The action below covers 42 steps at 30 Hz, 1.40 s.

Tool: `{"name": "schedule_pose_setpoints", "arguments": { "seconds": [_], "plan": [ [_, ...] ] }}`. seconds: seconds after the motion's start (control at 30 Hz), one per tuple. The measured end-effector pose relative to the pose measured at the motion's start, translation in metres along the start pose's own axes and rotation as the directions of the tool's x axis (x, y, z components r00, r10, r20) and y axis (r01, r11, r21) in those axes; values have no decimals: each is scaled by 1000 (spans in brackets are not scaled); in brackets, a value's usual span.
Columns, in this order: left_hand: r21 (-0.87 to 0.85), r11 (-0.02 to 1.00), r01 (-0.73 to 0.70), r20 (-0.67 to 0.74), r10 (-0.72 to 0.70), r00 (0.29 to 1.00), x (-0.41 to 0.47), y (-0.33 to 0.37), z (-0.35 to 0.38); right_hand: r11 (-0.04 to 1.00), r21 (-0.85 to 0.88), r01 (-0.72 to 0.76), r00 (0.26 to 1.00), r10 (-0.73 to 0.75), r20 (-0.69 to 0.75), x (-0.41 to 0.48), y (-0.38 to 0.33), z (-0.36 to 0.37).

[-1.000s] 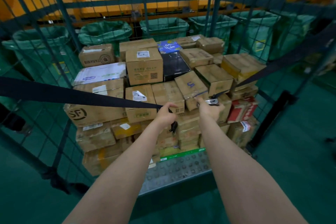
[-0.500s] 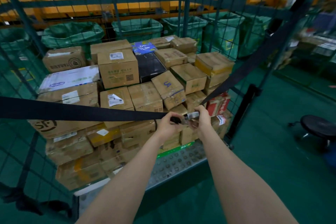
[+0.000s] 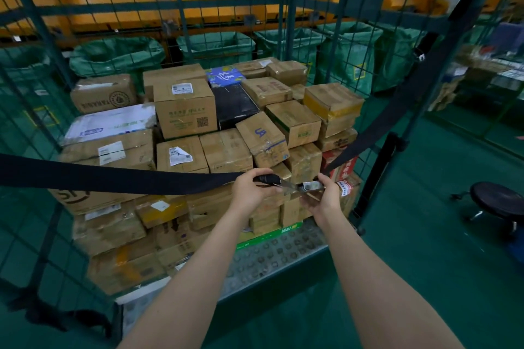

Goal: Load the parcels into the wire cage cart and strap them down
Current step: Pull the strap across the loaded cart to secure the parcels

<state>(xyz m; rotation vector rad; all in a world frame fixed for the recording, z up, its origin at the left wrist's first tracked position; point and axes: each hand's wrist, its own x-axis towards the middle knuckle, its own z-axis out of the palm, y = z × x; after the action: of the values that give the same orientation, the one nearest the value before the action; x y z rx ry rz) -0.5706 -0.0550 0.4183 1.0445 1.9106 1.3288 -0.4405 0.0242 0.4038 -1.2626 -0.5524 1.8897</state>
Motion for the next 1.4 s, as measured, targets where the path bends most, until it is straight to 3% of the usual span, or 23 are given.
{"name": "schedule_pose_setpoints", "arguments": {
  "seconds": [0.3,0.47,0.7,0.97,1.17,1.4],
  "plan": [
    [11,995,95,-84,-94,992,-1,3,11,996,91,22,998,-28,61,-2,0,-2],
    [166,985,52,-93,-37,995,0,10,17,988,-112,102,993,-95,69,5,3,-2],
    [178,983,51,-171,-21,985,0,11,35,964,-215,158,987,-163,-4,7,-4,3],
    [200,978,58,-161,-26,987,-1,12,38,929,-339,149,987,-158,2,9,-8,17],
    [217,973,79,-92,-60,994,4,0,31,954,-283,98,989,-125,-80,13,9,16],
    [190,975,114,-65,-103,993,-1,-7,37,965,-262,14,1000,-16,-7,13,9,8]
  ]
}}
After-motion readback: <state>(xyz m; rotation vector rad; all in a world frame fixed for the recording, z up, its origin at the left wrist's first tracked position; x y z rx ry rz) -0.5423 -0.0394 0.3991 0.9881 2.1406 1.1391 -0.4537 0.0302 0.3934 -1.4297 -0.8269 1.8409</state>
